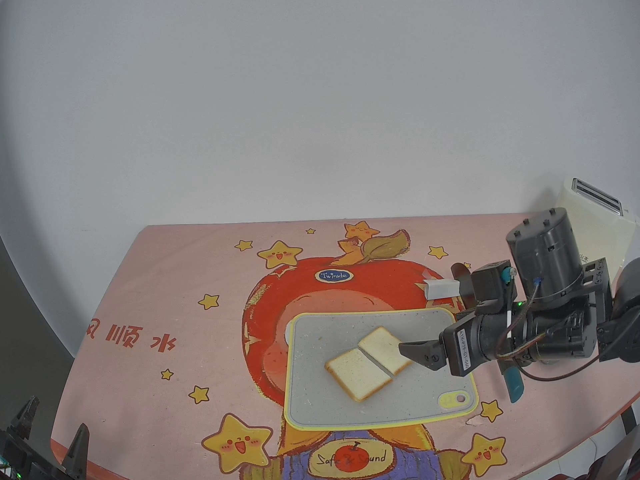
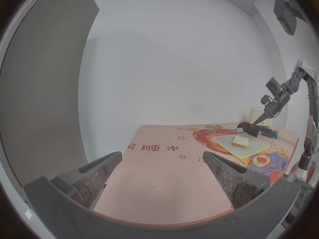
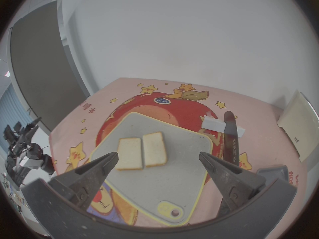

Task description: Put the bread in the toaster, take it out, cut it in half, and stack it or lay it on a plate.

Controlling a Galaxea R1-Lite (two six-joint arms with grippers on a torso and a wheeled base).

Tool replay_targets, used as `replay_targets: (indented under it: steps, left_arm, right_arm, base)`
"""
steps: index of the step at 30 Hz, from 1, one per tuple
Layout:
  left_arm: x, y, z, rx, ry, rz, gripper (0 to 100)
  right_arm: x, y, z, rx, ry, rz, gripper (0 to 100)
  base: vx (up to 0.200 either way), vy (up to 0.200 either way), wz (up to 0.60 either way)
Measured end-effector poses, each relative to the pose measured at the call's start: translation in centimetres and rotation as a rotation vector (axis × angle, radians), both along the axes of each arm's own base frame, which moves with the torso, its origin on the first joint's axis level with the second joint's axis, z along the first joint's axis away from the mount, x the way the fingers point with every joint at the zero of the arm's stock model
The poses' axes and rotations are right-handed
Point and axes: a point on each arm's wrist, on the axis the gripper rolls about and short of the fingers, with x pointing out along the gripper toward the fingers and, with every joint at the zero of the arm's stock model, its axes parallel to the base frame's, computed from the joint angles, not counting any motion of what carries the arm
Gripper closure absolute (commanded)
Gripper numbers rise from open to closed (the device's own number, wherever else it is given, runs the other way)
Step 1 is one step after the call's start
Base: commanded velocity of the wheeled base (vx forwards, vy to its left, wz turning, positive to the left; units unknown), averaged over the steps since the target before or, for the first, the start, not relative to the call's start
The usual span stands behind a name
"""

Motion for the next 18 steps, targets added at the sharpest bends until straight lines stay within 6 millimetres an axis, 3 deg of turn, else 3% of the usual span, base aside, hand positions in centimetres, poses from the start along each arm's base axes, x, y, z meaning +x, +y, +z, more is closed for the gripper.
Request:
replay_targets:
  steps: [18]
  left_arm:
    - [0.0, 0.0, 0.0, 0.0, 0.0, 0.0, 0]
  right_arm:
    - [1.5, 1.4, -2.0, -0.064, -0.014, -0.056, 0]
  base:
    - [0.0, 0.0, 0.0]
